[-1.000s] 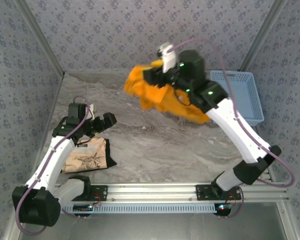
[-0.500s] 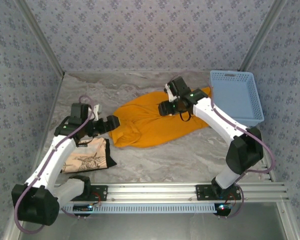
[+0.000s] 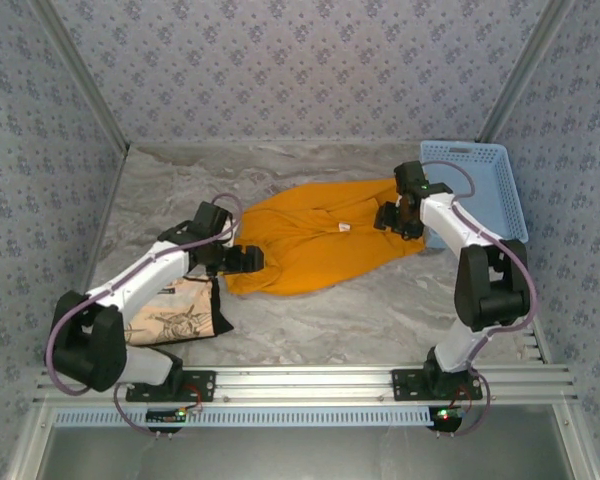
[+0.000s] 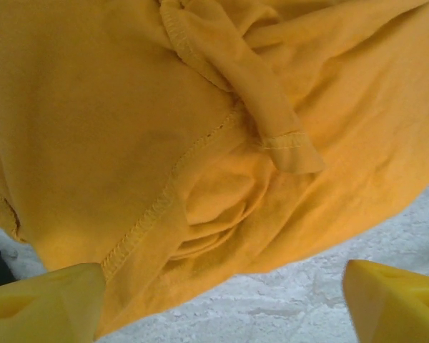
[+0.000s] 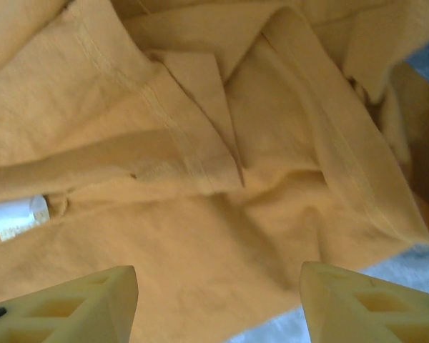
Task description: Fold the inside-out t-shirt
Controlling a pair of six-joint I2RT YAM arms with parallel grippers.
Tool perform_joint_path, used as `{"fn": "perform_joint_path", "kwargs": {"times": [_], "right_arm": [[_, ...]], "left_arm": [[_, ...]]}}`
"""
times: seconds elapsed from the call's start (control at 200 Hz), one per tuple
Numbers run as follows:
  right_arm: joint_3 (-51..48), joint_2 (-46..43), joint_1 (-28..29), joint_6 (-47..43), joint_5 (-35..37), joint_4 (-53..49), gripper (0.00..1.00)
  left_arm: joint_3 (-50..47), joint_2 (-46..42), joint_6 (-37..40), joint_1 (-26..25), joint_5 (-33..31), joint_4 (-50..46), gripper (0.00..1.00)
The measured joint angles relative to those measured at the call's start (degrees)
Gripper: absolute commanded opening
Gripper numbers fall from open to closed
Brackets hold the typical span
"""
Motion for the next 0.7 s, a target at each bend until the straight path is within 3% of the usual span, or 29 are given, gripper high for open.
{"fn": "perform_joint_path", "kwargs": {"times": [0.185,0.215,0.265,0.325,0.44,0.585,0.7], "right_arm": [[2.9,8.0,-0.2,-2.2,-2.3,4.9,0.53],[3.4,9.3,-0.4,-2.6,-2.7,5.6,0.44],[4.1,10.9,-0.5,-3.9,-3.2,6.6,0.18],[4.5,11.8,-0.6,-4.5,-3.8,7.3,0.04],[4.8,11.2,-0.6,-5.6,-4.5,7.7,0.0],[4.8,5.2,-0.3,-6.8,-4.9,6.5,0.0],[5.2,-4.6,1.0,-8.5,-4.0,5.0,0.0]], "left_arm": [[3.0,5.6,-0.3,-0.8,-2.2,2.1,0.7],[3.8,6.6,-0.2,-1.2,-2.6,2.2,0.66],[4.8,8.2,-0.3,-1.6,-3.2,2.8,0.51],[5.5,10.3,0.3,-1.9,-3.7,3.9,0.35],[5.7,12.5,1.8,-2.1,-3.5,4.9,0.0],[8.7,11.4,4.4,-1.4,-3.5,2.1,0.0],[12.9,5.0,5.6,2.3,-1.8,-0.7,0.0]]}}
